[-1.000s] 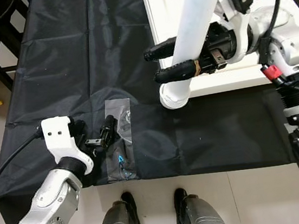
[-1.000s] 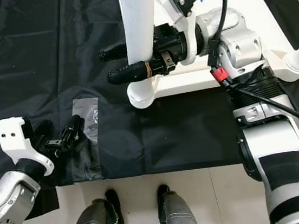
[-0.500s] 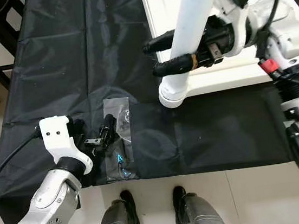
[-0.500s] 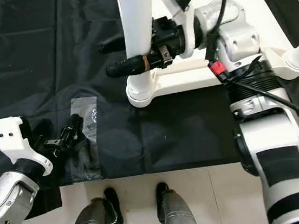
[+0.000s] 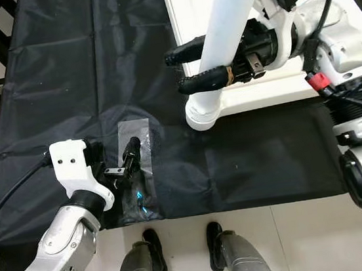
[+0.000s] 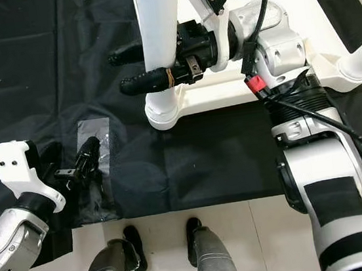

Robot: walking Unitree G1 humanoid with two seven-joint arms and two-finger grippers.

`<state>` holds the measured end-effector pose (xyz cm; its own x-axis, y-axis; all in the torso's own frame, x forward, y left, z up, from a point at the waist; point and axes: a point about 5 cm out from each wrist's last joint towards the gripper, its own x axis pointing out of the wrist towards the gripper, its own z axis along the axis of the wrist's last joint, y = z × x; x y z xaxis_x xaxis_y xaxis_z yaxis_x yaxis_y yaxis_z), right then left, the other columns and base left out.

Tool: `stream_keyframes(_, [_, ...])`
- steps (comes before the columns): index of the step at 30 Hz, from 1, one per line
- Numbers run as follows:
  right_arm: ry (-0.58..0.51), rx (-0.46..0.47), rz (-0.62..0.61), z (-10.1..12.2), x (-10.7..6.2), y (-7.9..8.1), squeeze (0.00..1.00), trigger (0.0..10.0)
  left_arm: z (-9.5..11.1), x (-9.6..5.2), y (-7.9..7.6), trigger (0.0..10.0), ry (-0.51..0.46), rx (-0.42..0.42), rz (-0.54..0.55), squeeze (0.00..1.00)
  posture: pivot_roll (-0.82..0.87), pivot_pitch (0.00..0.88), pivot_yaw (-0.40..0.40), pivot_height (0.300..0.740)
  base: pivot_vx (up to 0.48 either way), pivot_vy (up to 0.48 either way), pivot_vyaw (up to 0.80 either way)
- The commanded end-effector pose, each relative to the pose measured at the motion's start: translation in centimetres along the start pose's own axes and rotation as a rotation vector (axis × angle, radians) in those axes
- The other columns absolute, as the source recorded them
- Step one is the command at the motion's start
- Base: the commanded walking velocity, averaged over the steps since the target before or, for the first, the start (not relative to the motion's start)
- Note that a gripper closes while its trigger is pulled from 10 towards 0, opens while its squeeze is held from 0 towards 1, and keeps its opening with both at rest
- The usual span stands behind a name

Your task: Building children table

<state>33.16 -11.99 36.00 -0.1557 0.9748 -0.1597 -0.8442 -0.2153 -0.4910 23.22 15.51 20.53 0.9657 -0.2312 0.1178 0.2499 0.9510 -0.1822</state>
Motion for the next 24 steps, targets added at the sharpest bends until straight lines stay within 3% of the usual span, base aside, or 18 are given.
stream_keyframes(1, [0.116, 0.12, 0.043, -3.6, 0.7, 1.1, 0.0, 10.0, -1.1, -0.4, -0.1, 10.0, 0.062, -0.009, 0.006, 0.0, -0.05, 0.478, -0.032, 0.74, 0.0, 0.0, 0.0])
stream_keyframes(7, [0.138, 0.142, 0.036, -4.1, 1.0, 1.5, 0.0, 10.0, -1.1, -0.3, -0.1, 10.0, 0.06, -0.01, 0.006, 0.0, -0.05, 0.48, -0.035, 0.74, 0.0, 0.0, 0.0])
stream_keyframes(11, [0.154, 0.168, -0.031, -4.5, 1.0, 1.5, 0.0, 10.0, -1.1, -0.3, -0.1, 10.0, 0.059, -0.01, 0.006, 0.0, -0.05, 0.479, -0.036, 0.74, 0.0, 0.0, 0.0])
stream_keyframes(12, [0.165, 0.207, -0.167, -5.1, 1.2, 1.5, 0.0, 10.0, -1.2, -0.3, -0.1, 10.0, 0.059, -0.01, 0.007, 0.0, -0.07, 0.477, -0.059, 0.74, 0.0, 0.0, 0.0])
stream_keyframes(14, [0.165, 0.207, -0.167, -5.1, 1.2, 1.5, 0.0, 10.0, -1.2, -0.3, -0.1, 10.0, 0.059, -0.01, 0.007, 0.0, -0.07, 0.477, -0.059, 0.74, 0.0, 0.0, 0.0])
stream_keyframes(15, [0.182, 0.323, -0.561, -7.1, 2.2, 1.9, 0.0, 10.0, -1.4, -0.5, -0.2, 10.0, 0.059, -0.012, 0.012, 0.0, -0.06, 0.453, -0.122, 0.74, 0.0, 0.0, 0.0])
stream_keyframes(16, [0.182, 0.323, -0.561, -7.1, 2.2, 1.9, 0.0, 10.0, -1.4, -0.5, -0.2, 10.0, 0.059, -0.012, 0.012, 0.0, -0.06, 0.453, -0.122, 0.74, 0.0, 0.0, 0.0])
stream_keyframes(17, [0.237, 0.479, -0.793, -9.8, 3.7, 5.4, 0.0, 10.0, -1.6, -0.5, -0.1, 10.0, 0.056, -0.013, 0.026, 0.0, -0.04, 0.423, -0.114, 0.74, 0.0, 0.0, 0.0])
stream_keyframes(21, [0.237, 0.479, -0.793, -9.8, 3.7, 5.4, 0.0, 10.0, -1.6, -0.5, -0.1, 10.0, 0.056, -0.013, 0.026, 0.0, -0.04, 0.423, -0.114, 0.74, 0.0, 0.0, 0.0])
stream_keyframes(22, [0.279, 0.613, -0.965, -11.6, 5.3, 9.0, 0.0, 10.0, -2.0, -0.4, 0.1, 10.0, 0.056, -0.015, 0.041, 0.0, -0.05, 0.403, -0.097, 0.74, 0.0, 0.0, 0.0])
stream_keyframes(23, [0.285, 0.662, -1.063, -12.3, 7.0, 10.4, 0.0, 10.0, -2.7, 0.0, 0.5, 10.0, 0.06, -0.018, 0.053, 0.0, -0.03, 0.332, -0.096, 0.74, 0.0, 0.0, 0.0])
stream_keyframes(24, [0.285, 0.662, -1.063, -12.3, 7.0, 10.4, 0.0, 10.0, -2.7, 0.0, 0.5, 10.0, 0.06, -0.018, 0.053, 0.0, -0.03, 0.332, -0.096, 0.74, 0.0, 0.0, 0.0])
